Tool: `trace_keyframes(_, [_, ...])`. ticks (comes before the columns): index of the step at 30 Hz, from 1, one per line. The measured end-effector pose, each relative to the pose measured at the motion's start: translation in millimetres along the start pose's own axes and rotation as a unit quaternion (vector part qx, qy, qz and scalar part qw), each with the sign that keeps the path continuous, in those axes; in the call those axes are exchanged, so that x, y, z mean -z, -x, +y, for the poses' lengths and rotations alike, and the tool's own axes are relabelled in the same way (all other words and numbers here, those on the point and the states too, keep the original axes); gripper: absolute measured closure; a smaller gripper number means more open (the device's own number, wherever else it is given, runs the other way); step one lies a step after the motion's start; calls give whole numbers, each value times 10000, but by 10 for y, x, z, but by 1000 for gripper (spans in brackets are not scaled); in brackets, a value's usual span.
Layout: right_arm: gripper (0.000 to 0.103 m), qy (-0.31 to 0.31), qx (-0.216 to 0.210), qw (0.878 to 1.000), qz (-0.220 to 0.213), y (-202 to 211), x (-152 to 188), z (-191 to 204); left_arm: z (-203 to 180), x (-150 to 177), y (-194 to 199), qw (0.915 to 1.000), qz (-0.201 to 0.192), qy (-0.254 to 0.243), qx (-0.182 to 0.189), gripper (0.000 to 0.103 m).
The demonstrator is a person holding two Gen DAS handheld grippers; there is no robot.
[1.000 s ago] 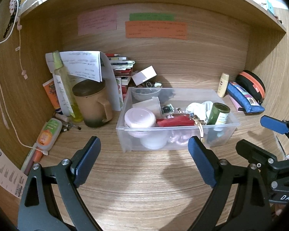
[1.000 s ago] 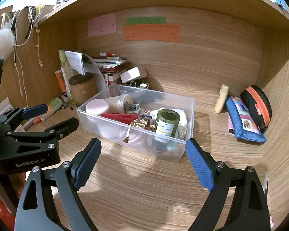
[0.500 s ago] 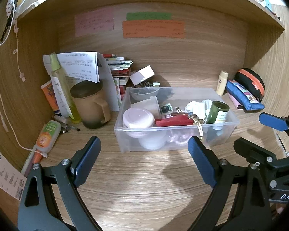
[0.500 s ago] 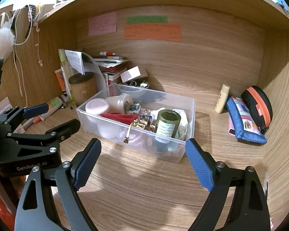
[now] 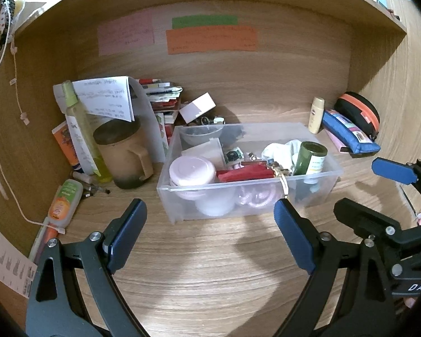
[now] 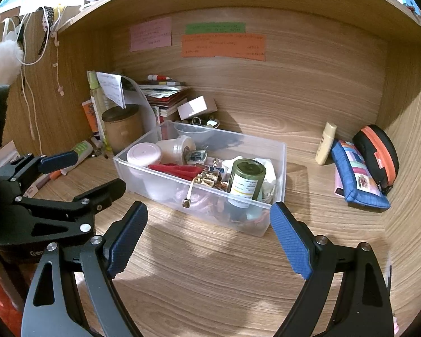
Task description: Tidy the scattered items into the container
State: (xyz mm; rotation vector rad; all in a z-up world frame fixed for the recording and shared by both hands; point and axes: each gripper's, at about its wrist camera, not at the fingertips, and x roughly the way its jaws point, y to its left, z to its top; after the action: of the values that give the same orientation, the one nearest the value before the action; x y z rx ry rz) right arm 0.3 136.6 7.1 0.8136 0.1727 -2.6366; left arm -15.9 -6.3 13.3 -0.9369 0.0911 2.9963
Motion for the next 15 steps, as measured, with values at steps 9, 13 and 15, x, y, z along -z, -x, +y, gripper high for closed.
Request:
trace_keyframes(9, [15, -21, -23, 10000, 34, 3, 16, -6, -3, 26, -23, 10000, 48, 14, 35, 10])
trace_keyframes(13, [15, -32, -40, 10000, 35, 1, 19, -8, 3, 26, -7, 10000, 19, 46, 74, 10])
trace_keyframes(15, [15, -67, -70, 9999, 45, -7, 15, -15, 4, 28, 3, 10000, -4, 31, 73, 10])
